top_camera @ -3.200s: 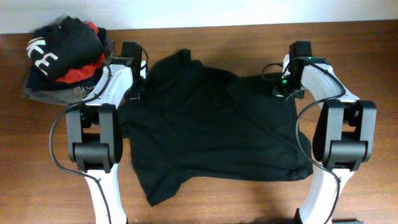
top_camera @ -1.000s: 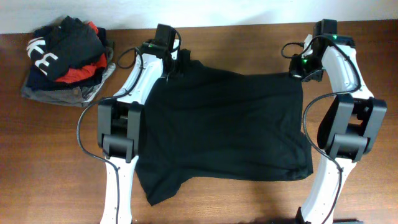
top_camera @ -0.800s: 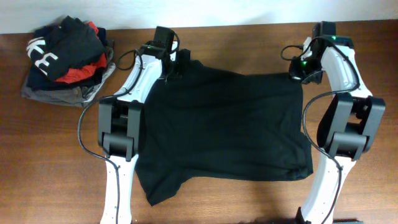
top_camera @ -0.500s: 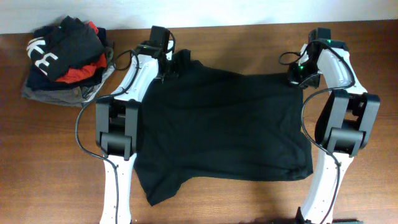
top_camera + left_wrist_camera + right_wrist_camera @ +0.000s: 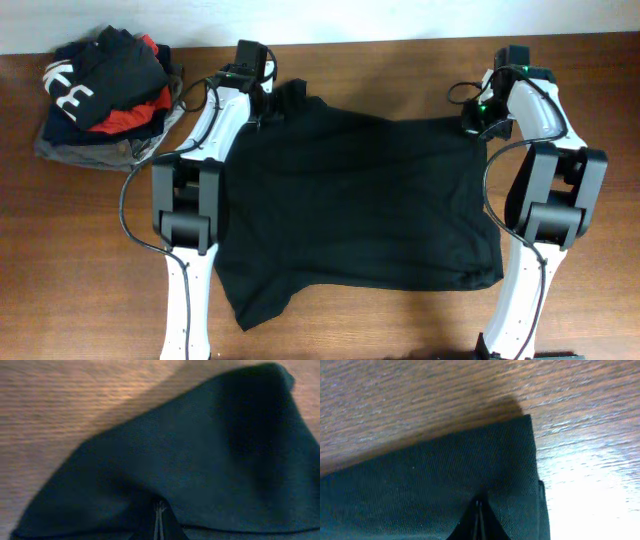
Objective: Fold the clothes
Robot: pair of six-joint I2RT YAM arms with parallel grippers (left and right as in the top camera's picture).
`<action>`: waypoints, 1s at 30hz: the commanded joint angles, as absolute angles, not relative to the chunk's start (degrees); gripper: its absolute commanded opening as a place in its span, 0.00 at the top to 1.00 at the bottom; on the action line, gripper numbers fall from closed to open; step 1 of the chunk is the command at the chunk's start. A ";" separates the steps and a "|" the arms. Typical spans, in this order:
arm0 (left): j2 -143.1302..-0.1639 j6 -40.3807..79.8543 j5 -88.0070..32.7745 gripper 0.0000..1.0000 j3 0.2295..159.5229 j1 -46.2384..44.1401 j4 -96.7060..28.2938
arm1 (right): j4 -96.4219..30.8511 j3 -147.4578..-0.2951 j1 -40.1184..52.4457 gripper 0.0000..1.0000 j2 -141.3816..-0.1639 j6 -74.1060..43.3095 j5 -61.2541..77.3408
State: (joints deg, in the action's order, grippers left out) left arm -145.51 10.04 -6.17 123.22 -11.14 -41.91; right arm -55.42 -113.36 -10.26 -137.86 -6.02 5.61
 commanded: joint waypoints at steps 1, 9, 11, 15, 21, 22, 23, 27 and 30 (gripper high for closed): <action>-150.34 9.26 -0.21 0.99 122.08 -7.86 -42.22 | -54.81 -112.92 -10.20 0.96 -140.97 -5.91 -1.13; -150.34 6.79 0.91 0.99 122.08 -3.46 -39.90 | -53.69 -112.92 -10.57 0.96 -140.97 -5.98 -2.44; -150.34 6.74 0.91 0.99 122.08 -2.42 -39.00 | -53.60 -112.92 -10.57 0.96 -140.97 -6.00 -2.39; -150.34 6.72 0.91 0.99 122.08 -0.91 -37.74 | -53.65 -112.92 -10.57 0.96 -140.97 -6.00 -2.52; -150.30 6.04 5.98 0.99 126.74 -0.19 -42.35 | -54.85 -113.54 -10.57 0.96 -140.84 -6.46 -8.95; -150.30 6.04 6.20 0.99 128.46 -0.19 -44.10 | -55.66 -114.17 -10.57 0.96 -140.77 -6.46 -9.72; -150.32 6.09 5.78 0.99 130.89 -0.21 -46.15 | -56.36 -114.93 -10.57 0.96 -140.73 -6.44 -9.74; -150.30 6.13 2.44 0.99 140.68 -0.95 -51.72 | -59.59 -120.16 -10.50 0.94 -140.40 -6.44 -9.47; -150.30 6.07 -1.91 0.86 148.66 -2.46 -56.53 | -62.83 -125.45 -10.39 0.58 -140.40 -6.42 -8.32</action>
State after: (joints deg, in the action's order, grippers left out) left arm -150.80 6.79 1.87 142.06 -1.13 -55.16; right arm -61.78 -120.57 -10.09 -140.20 -6.17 -6.68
